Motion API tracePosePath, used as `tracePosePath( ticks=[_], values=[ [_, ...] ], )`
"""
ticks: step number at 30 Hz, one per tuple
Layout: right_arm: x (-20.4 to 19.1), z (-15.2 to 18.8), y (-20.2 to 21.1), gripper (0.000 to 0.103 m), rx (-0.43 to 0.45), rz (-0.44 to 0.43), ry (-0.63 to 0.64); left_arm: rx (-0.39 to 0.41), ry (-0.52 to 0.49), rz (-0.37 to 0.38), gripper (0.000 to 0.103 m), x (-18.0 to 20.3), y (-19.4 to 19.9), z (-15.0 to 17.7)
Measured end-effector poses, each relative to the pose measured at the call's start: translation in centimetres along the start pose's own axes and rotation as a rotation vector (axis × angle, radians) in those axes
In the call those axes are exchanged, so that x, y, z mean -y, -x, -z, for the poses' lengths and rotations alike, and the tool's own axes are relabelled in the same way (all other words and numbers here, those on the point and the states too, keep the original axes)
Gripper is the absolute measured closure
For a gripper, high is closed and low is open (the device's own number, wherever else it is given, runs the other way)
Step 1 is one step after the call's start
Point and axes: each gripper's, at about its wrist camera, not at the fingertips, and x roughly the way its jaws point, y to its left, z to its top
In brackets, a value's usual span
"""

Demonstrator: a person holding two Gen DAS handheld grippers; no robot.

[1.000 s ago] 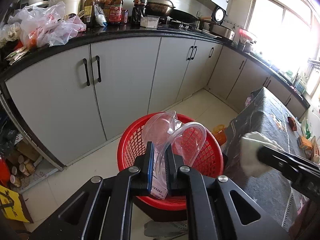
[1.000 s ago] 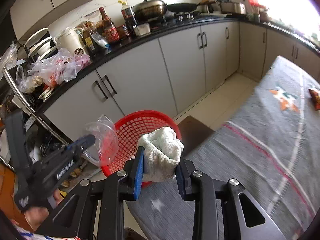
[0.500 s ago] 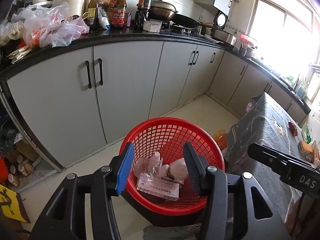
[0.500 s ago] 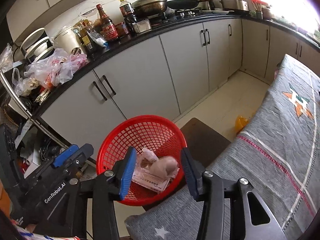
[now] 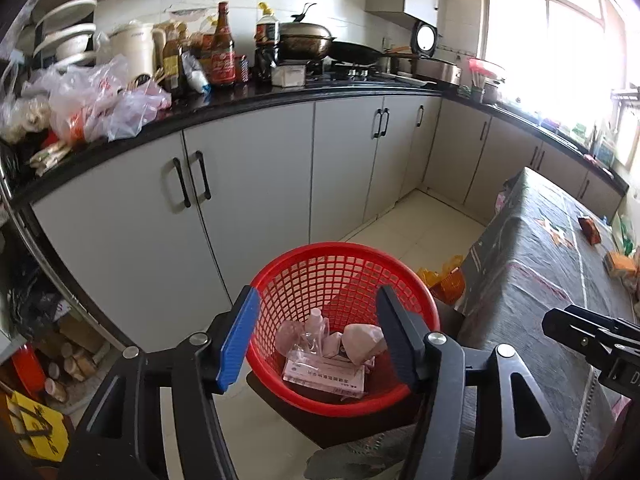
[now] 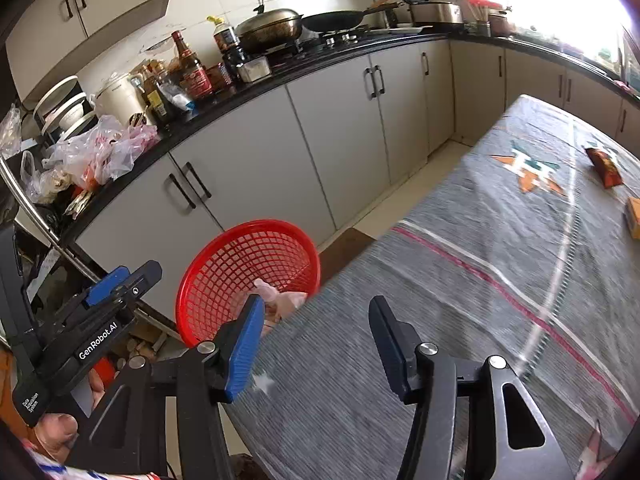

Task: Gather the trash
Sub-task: 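Move both tools back over the table toward the remaining trash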

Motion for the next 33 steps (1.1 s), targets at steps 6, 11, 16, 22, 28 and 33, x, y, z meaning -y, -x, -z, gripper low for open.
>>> tracePosePath(
  ticks=[6, 11, 16, 22, 28, 33],
  values=[
    [1.4, 1.1, 2.1, 0.042, 0.021, 0.015, -0.026, 0.032, -0.043, -0.003, 0.032, 1.9, 1.9, 0.0],
    [2.8, 1.9, 3.8, 0.041, 0.042, 0.024, -0.052, 0.039, -0.061, 0.009, 0.029, 3.3, 3.2, 0.0],
    [4.7, 2.7, 5.7, 0.040, 0.066, 0.043, -0.085, 0.049, -0.098, 0.019, 0.029, 5.0, 4.3, 0.3],
    [6.7, 3.6, 7.7, 0.039, 0.094, 0.063, -0.120, 0.063, -0.148, 0.028, 0.029, 6.7, 5.6, 0.5],
    [8.2, 4.5, 9.6, 0.039, 0.119, 0.079, -0.149, 0.072, -0.190, 0.040, 0.028, 8.2, 6.8, 0.8],
    [9.8, 5.4, 11.5, 0.037, 0.146, 0.093, -0.181, 0.082, -0.222, 0.042, 0.026, 9.6, 7.7, 1.1]
  ],
)
